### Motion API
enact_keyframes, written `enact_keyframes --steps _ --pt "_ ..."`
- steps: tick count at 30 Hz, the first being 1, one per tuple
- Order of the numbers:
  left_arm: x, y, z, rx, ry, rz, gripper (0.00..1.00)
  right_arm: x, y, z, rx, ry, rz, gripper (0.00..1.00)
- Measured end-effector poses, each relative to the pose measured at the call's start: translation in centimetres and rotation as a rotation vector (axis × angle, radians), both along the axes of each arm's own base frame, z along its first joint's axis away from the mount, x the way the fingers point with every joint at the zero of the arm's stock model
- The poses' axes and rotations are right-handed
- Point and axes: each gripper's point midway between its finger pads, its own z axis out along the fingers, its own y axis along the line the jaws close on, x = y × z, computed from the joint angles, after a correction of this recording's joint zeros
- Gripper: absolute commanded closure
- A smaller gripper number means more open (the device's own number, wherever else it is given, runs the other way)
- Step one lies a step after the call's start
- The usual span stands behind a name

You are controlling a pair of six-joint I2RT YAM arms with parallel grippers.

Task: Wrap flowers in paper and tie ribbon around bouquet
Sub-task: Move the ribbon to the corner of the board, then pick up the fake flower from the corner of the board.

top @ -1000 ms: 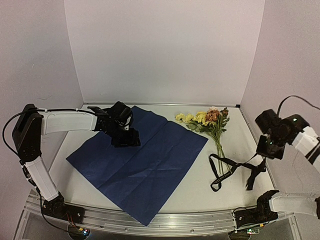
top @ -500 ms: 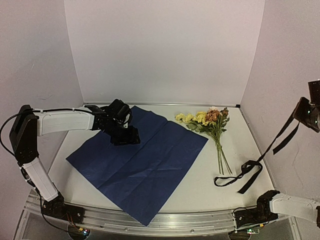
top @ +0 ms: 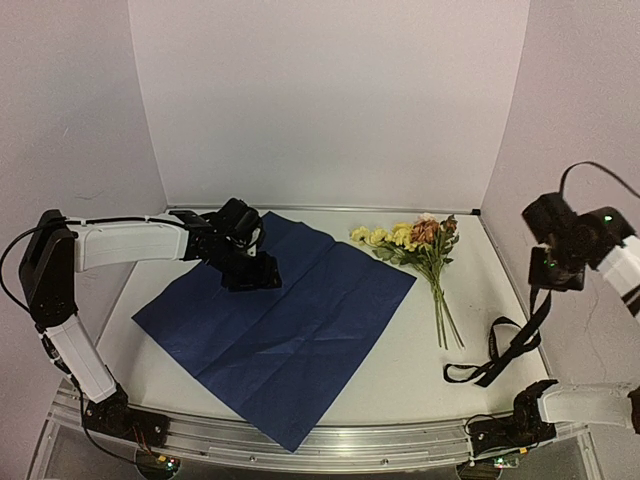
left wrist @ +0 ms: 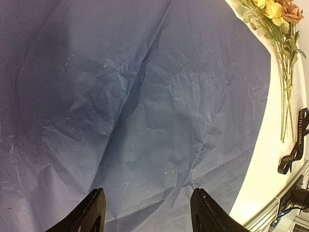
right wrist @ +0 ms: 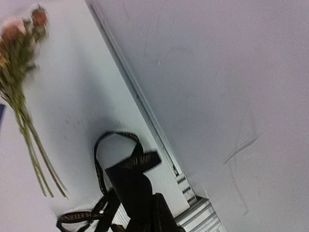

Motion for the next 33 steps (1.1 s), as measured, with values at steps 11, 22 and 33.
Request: enact_keyframes --steps 11,22,33 --pt "-0.1 -0.1 0.0 -0.004 0.004 -0.006 0.35 -3.2 0.9 -10.0 0.109 0.344 -0.079 0.33" --pt "0.3 -0.6 1.1 -0.024 -0.014 -0.015 0.34 -0.1 8.0 -13.0 0.297 0.527 0.140 0.09" --pt "0.6 -0.8 1.7 -0.027 -0.020 -0.014 0.33 11.7 14.6 -20.5 0.505 0.554 0.280 0.14"
